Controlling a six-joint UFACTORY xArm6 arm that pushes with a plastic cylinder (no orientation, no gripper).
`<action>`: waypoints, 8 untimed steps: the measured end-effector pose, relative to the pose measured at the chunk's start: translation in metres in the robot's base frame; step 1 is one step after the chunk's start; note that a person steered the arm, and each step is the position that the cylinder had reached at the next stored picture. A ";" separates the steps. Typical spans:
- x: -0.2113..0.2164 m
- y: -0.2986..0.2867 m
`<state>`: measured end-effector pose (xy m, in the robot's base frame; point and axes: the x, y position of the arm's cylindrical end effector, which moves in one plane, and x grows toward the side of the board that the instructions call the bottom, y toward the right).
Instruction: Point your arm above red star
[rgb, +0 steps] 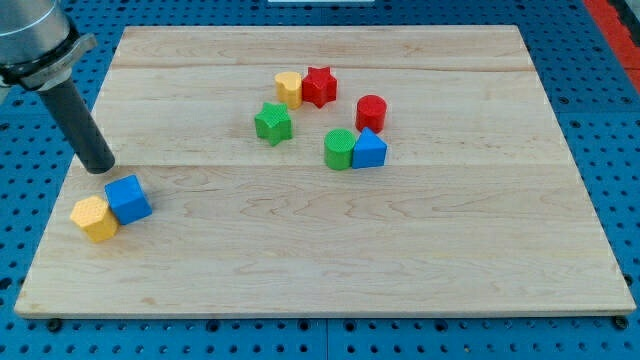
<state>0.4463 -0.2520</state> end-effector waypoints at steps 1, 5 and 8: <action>-0.020 0.000; -0.106 0.039; -0.159 0.167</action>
<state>0.2874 -0.0848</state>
